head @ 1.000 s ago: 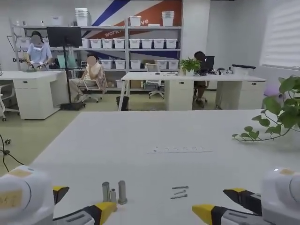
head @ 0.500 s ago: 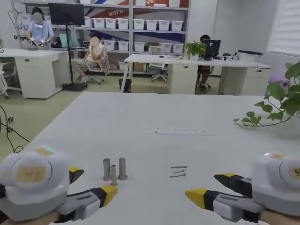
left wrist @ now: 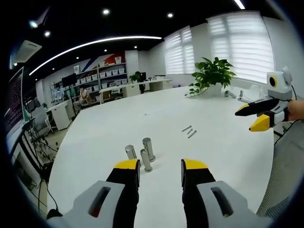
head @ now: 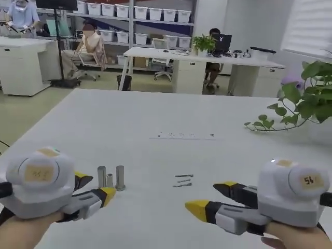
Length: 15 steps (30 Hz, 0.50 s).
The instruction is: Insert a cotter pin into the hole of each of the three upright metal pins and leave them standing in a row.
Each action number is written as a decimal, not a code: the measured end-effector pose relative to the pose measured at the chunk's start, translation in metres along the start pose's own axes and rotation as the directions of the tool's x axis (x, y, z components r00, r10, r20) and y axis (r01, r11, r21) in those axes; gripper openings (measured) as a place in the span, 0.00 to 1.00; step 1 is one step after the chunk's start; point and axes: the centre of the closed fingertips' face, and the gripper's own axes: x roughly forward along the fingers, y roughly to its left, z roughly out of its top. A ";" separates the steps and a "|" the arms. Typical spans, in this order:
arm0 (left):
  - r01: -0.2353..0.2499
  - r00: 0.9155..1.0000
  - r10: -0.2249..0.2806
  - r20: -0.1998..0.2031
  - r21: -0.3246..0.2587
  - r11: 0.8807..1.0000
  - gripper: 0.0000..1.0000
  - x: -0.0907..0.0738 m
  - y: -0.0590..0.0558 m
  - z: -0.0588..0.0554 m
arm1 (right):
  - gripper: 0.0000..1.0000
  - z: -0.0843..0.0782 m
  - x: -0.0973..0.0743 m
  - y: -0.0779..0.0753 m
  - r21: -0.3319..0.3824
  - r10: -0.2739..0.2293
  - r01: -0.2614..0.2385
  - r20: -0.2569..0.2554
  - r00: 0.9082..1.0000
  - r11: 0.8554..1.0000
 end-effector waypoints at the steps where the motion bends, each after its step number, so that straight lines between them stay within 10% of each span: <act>1: -0.001 1.000 0.001 -0.002 0.001 1.000 0.32 0.003 0.002 -0.001 | 0.55 0.000 0.001 -0.001 0.003 -0.001 0.001 0.002 1.000 1.000; 15: 0.003 0.998 -0.005 -0.055 -0.022 1.000 0.27 0.047 0.017 -0.017 | 0.52 -0.001 0.015 -0.009 0.006 0.000 0.000 -0.007 1.000 1.000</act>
